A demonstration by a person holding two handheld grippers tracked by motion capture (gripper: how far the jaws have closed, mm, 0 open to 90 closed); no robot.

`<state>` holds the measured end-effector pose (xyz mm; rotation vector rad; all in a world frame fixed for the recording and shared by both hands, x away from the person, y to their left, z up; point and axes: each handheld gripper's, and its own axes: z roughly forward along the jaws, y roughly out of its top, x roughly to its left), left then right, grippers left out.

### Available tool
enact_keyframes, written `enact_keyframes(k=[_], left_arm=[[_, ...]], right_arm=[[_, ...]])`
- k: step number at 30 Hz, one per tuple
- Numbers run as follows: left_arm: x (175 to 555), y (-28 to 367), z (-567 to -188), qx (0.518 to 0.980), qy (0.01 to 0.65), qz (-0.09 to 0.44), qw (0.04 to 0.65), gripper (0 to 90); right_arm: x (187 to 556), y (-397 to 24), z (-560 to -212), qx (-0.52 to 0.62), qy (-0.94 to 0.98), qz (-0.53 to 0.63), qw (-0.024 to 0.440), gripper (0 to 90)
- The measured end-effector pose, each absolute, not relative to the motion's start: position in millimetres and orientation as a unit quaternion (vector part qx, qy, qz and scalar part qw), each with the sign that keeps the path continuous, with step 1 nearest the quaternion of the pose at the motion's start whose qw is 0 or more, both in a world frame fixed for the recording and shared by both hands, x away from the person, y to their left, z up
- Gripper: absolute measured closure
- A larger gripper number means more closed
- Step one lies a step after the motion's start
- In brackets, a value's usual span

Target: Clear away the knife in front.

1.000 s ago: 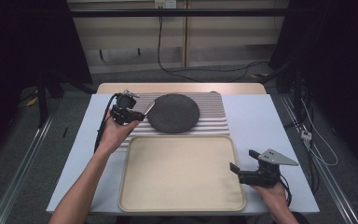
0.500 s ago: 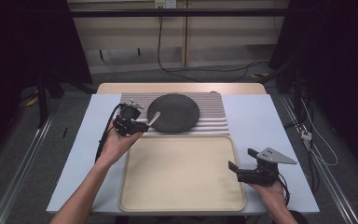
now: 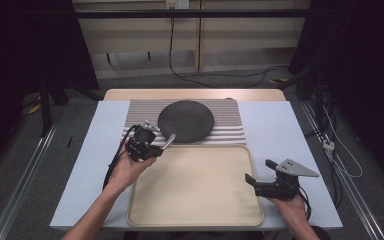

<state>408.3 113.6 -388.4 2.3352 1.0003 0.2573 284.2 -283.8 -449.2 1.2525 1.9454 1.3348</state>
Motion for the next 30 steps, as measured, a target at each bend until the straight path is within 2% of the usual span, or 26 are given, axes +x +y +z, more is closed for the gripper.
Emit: enact_keyframes(k=[13,30], left_arm=[[403,101,-415,0.882,0.378,0.064,0.274,79.8],[398,90,-434,0.883,0.391,0.051,0.253,79.7]], right_arm=[[284,-284,-449,0.456,0.708,0.486,0.234,6.2],[284,-284,-449,0.454,0.709,0.486,0.234,6.2]])
